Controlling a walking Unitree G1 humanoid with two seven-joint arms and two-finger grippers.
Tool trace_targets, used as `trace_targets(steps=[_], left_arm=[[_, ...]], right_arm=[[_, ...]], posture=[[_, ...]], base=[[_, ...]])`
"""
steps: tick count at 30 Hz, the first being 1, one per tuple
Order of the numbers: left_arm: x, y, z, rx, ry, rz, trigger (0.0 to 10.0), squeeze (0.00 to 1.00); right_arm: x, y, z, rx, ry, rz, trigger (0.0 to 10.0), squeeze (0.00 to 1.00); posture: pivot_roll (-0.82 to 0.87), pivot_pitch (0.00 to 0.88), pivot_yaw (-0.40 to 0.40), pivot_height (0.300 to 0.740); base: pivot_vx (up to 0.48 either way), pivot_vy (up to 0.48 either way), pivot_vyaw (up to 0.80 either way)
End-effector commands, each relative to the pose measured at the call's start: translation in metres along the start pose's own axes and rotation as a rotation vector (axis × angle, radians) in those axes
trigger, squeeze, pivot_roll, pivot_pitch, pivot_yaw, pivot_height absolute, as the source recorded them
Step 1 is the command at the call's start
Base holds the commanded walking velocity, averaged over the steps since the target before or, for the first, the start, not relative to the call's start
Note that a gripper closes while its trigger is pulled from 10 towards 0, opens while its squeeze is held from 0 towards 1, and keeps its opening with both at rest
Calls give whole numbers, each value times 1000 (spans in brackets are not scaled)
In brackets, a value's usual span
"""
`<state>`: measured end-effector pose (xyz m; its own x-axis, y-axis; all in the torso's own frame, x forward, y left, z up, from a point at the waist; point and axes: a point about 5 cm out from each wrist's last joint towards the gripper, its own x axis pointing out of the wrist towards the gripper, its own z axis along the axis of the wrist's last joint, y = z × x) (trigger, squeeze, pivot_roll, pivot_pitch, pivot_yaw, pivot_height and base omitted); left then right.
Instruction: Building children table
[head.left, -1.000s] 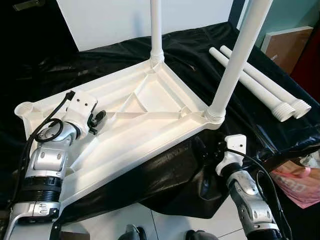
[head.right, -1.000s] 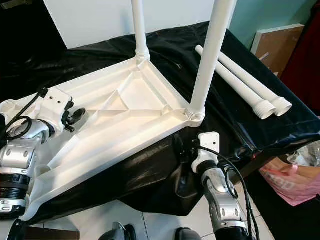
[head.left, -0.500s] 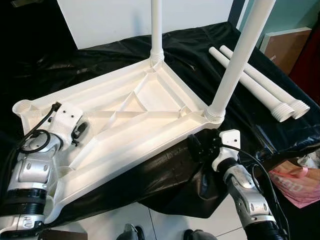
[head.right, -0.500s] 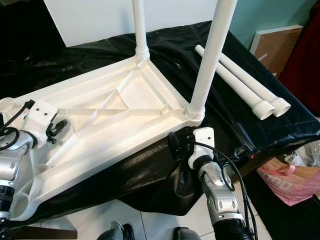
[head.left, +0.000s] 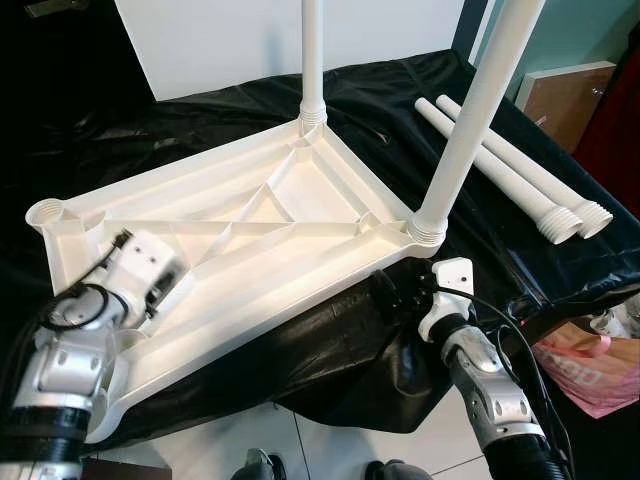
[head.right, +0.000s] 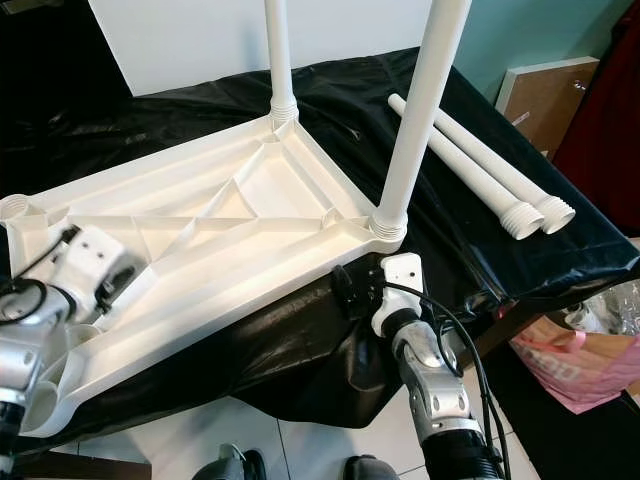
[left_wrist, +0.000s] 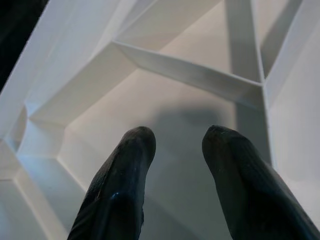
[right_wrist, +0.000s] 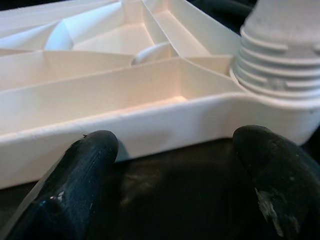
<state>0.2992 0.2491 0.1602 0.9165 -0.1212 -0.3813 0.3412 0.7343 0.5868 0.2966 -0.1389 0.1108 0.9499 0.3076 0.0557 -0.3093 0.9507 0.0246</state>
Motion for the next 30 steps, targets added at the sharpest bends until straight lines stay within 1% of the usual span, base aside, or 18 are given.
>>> trace_targets(steps=[1,4,5,8,9,11,13,15,16,17,18,19,20,23,26,27,29,30], left_arm=[[-1,-8,-2,-2,10,-54,10000,0],[-4,-18,0,20,-12,-149,10000,0],[-4,-18,0,20,-12,-149,10000,0],[-6,-28,2,22,-36,-228,10000,0],[-6,-28,2,22,-36,-228,10000,0],[-8,-35,3,25,-46,-280,10000,0],[-9,-38,4,34,-53,-305,10000,0],[-9,-38,4,34,-53,-305,10000,0],[-11,-43,5,39,-58,-335,10000,0],[-11,-43,5,39,-58,-335,10000,0],[-13,-51,5,39,-63,-389,10000,0],[-13,-51,5,39,-63,-389,10000,0],[-15,-59,6,30,-71,-441,10000,0],[-15,-59,6,30,-71,-441,10000,0],[-25,-84,14,-12,-121,-584,10000,0],[-25,-84,14,-12,-121,-584,10000,0],[-29,-96,20,-33,-146,-644,10000,0],[-29,-96,20,-33,-146,-644,10000,0]], right_arm=[[-1,0,-4,-2,14,8,10000,0],[4,1,-3,-3,10,15,10000,0],[4,1,-3,-3,10,15,10000,0],[10,1,-2,-3,7,23,10000,0],[10,1,-2,-3,7,23,10000,0],[13,1,-2,-2,10,27,10000,0],[15,0,-2,-1,12,28,10000,0],[15,0,-2,-1,12,28,10000,0],[16,0,-2,0,15,29,10000,0],[16,0,-2,0,15,29,10000,0],[19,0,-4,-3,23,33,10000,0],[19,0,-4,-3,23,33,10000,0],[22,-1,-4,-6,27,36,10000,0],[22,-1,-4,-6,27,36,10000,0],[34,-5,0,-12,15,21,10000,0],[34,-5,0,-12,15,21,10000,0],[41,-7,2,-11,12,12,10000,0],[41,-7,2,-11,12,12,10000,0]], posture=[[-3,119,-13,740],[1,112,-16,740],[1,112,-16,740],[1,113,-16,740],[1,113,-16,740],[1,118,-12,740],[1,115,-10,740],[1,115,-10,740],[2,117,-10,740],[2,117,-10,740],[2,118,-9,740],[2,118,-9,740],[3,122,-9,740],[3,122,-9,740],[3,130,-7,740],[3,130,-7,740],[5,123,-7,740],[5,123,-7,740]], base=[[0,0,0],[0,0,0],[0,0,0],[0,0,0],[0,0,0],[0,0,0],[0,0,0],[0,0,0],[0,0,0],[0,0,0],[0,0,0],[0,0,0],[0,0,0],[0,0,0],[0,0,0],[0,0,0],[0,0,0],[0,0,0]])
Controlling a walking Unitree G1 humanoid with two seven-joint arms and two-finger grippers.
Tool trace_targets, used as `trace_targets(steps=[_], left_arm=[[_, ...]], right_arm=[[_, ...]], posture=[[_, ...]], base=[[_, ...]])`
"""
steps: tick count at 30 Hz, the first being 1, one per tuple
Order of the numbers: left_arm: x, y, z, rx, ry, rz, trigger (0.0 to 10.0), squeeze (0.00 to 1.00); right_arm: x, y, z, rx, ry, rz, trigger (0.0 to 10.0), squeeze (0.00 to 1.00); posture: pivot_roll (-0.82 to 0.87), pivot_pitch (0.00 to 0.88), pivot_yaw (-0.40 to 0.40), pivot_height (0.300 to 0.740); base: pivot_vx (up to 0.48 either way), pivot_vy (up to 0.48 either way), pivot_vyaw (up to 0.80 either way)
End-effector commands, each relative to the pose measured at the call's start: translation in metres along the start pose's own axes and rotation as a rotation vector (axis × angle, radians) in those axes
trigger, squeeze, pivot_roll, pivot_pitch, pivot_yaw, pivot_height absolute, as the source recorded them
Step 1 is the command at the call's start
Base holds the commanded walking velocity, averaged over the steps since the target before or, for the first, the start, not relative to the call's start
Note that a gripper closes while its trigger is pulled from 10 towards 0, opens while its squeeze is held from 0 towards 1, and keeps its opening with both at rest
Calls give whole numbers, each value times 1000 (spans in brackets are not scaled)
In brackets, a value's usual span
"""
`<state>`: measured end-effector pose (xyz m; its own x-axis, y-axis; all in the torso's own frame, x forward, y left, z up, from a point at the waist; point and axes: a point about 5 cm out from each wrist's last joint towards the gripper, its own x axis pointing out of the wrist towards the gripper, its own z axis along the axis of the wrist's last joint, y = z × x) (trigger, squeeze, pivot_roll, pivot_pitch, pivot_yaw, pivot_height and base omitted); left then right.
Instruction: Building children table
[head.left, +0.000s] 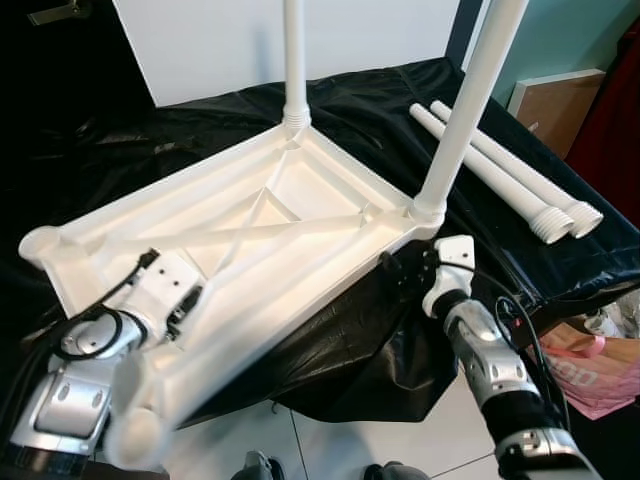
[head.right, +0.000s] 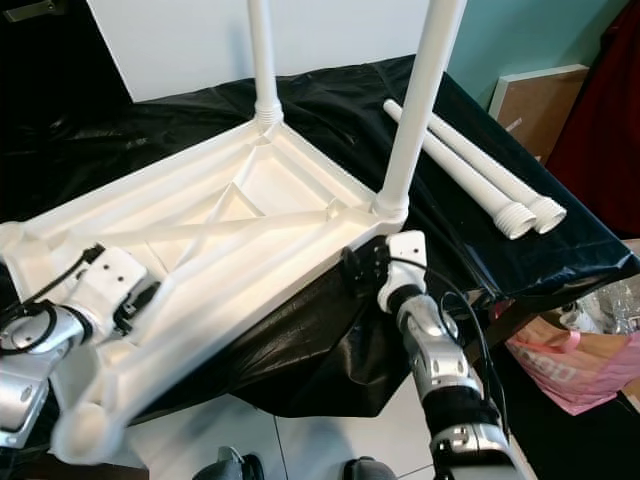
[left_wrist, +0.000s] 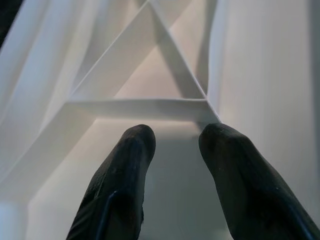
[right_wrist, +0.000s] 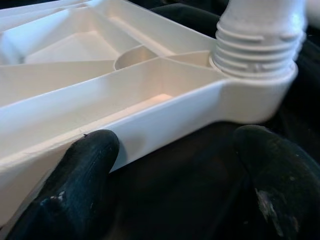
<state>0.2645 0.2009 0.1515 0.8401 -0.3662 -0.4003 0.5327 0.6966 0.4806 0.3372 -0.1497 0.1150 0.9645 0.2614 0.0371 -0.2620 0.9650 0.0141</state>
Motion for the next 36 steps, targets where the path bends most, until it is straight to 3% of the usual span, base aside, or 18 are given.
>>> trace_targets(steps=[1,3,13,17,23,28,34,36], left_arm=[[4,-44,0,-34,-12,-421,10000,0],[6,-58,10,-63,-55,-472,10000,0],[12,-74,31,-95,-130,-525,10000,0],[17,-82,42,-72,-162,-555,10000,0],[19,-84,46,-74,-175,-557,10000,0],[22,-81,46,-66,-170,-524,10000,0],[23,-37,37,4,-134,-337,10000,0],[23,-32,37,2,-131,-325,10000,0]], right_arm=[[5,16,0,2,-6,60,10000,0],[14,16,3,8,-8,58,10000,0],[27,14,6,15,-7,44,10000,0],[34,16,10,33,-15,28,10000,0],[35,18,9,34,-12,38,10000,0],[34,17,6,29,-7,36,10000,0],[15,-3,-2,-4,-28,-1,10000,0],[13,-5,-3,-9,-30,-2,10000,0]], posture=[[5,123,-7,740],[9,128,-9,740],[10,120,-5,740],[7,122,1,740],[4,123,4,740],[4,125,6,740],[4,130,-2,740],[4,130,-2,740]], base=[[0,0,0],[0,0,0],[0,0,0],[0,0,0],[0,0,0],[0,0,0],[0,0,0],[0,0,0]])
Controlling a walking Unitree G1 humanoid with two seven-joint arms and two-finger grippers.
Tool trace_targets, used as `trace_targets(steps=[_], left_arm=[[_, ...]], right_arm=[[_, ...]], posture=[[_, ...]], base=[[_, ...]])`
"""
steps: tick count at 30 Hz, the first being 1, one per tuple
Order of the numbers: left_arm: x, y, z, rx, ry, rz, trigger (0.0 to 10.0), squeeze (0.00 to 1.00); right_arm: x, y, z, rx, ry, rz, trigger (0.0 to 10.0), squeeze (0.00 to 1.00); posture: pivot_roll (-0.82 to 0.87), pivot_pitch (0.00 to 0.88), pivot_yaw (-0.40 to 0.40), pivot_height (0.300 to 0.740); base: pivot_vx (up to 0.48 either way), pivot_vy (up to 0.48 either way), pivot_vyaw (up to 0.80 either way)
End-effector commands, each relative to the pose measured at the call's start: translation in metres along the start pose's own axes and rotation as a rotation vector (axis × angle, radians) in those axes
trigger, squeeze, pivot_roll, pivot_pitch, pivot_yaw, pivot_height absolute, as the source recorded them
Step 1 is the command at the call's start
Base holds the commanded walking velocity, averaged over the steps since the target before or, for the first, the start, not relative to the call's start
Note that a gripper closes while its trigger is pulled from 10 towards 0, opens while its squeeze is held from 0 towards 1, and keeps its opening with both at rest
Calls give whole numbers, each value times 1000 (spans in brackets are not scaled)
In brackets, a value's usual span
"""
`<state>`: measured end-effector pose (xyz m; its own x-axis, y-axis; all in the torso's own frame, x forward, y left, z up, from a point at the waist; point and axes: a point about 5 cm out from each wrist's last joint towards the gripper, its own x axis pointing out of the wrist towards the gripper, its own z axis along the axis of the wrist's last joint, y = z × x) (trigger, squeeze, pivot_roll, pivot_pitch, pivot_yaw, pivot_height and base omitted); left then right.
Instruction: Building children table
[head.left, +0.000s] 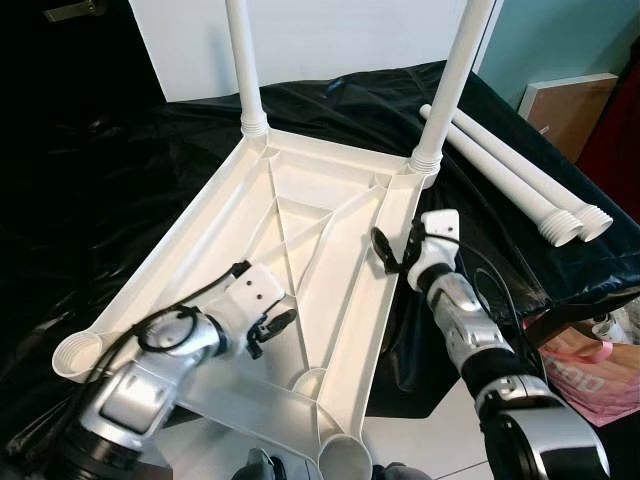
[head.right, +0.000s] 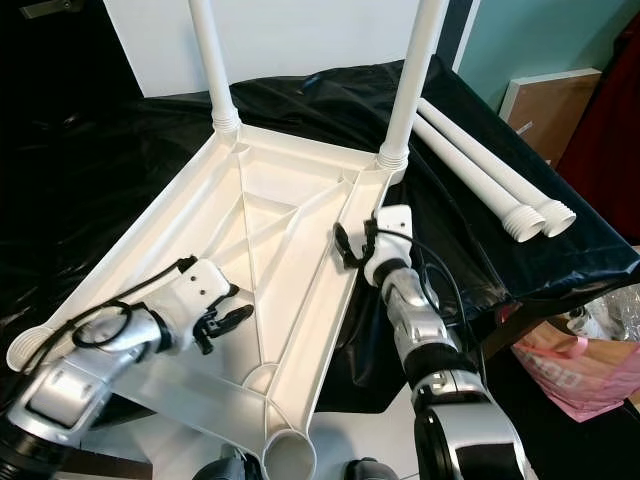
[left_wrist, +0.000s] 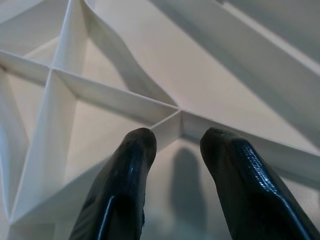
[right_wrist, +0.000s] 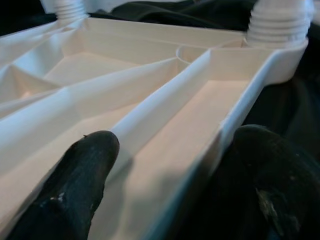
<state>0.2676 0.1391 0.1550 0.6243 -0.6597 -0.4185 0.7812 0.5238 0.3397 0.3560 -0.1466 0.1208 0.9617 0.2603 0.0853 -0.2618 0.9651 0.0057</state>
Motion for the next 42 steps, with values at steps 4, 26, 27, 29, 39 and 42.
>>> trace_targets(steps=[4,26,27,29,39,42], left_arm=[[-10,15,-4,-8,14,26,10000,1000],[9,40,-4,165,39,-6,10000,0],[11,40,-4,167,32,-18,10000,0],[14,39,-4,173,26,-46,10000,0],[18,35,-12,205,56,-124,10000,0],[19,37,-21,212,104,-134,10000,0]], right_arm=[[-15,-9,-9,-19,9,-3,10000,0],[-49,-19,12,-40,-78,6,10000,0],[-51,-19,15,-38,-84,-1,10000,0],[-55,-20,18,-37,-92,-11,10000,0],[-60,-23,24,-41,-87,-14,10000,0],[-61,-25,27,-45,-85,-12,10000,0]], posture=[[1,131,-3,740],[-41,110,14,740],[-52,106,19,740],[-56,104,21,740],[-74,105,22,740],[-82,109,27,740]], base=[[0,0,0],[0,0,0],[0,0,0],[0,0,0],[0,0,0],[0,0,0]])
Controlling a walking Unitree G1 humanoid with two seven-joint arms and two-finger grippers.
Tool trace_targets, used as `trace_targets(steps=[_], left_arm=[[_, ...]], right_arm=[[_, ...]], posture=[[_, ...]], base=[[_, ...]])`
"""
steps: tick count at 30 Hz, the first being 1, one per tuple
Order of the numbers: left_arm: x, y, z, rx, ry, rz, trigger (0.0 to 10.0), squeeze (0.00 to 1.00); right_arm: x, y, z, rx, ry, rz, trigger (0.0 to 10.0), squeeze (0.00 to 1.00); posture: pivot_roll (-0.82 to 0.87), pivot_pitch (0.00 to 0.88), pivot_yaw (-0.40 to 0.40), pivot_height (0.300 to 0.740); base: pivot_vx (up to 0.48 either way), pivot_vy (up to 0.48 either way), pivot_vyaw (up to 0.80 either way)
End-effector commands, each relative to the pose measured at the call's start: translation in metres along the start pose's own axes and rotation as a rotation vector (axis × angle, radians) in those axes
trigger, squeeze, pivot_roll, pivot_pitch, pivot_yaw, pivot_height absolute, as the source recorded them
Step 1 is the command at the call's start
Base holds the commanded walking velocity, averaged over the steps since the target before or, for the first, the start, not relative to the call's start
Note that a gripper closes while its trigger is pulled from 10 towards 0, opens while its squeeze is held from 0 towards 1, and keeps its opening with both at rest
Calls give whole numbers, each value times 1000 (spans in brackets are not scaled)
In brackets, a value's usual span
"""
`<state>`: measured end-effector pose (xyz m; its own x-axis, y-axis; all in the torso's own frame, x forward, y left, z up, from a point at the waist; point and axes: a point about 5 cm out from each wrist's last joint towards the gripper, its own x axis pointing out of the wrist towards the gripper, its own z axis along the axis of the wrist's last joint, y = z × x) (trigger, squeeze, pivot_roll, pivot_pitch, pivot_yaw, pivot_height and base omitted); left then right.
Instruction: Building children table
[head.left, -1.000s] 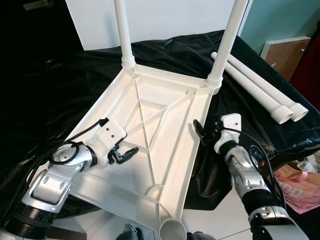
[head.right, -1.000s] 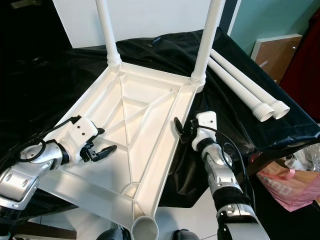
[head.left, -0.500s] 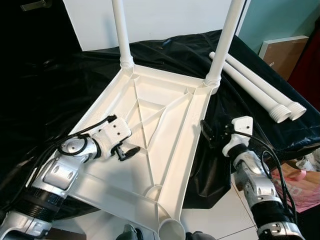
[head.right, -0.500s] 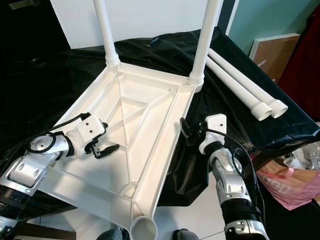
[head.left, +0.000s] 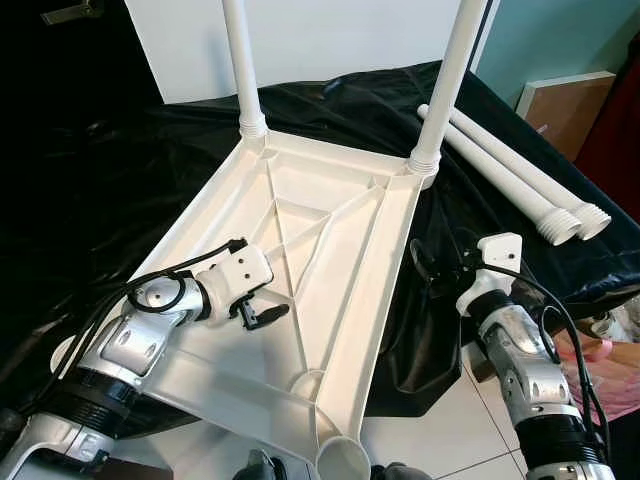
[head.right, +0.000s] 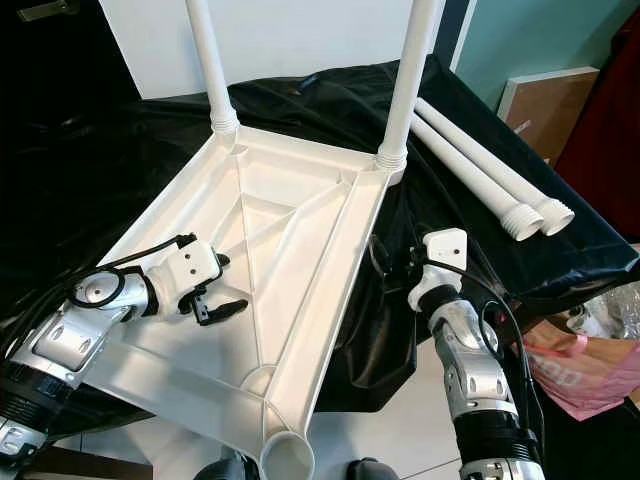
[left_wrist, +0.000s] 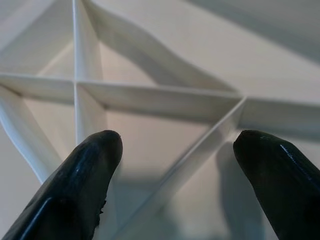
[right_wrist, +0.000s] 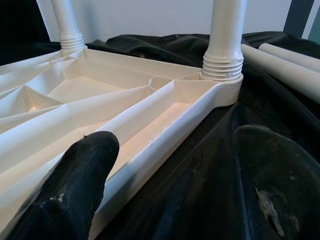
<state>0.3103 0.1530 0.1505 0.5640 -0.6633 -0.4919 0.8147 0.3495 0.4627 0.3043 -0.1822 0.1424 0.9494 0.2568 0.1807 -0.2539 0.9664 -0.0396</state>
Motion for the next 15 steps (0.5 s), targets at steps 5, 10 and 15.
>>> trace_targets(steps=[5,10,15], left_arm=[[3,3,-19,-22,101,-36,10000,0],[3,7,-22,-54,121,-45,10000,0],[3,8,-24,-59,136,-93,10000,0]], right_arm=[[-5,-5,2,-5,16,-7,10000,0],[-6,-5,3,-7,21,-5,10000,0],[-6,-5,4,-9,26,-6,10000,0]], posture=[[-86,112,28,740],[-87,116,30,740],[-89,123,35,740]], base=[[0,0,0],[0,0,0],[0,0,0]])
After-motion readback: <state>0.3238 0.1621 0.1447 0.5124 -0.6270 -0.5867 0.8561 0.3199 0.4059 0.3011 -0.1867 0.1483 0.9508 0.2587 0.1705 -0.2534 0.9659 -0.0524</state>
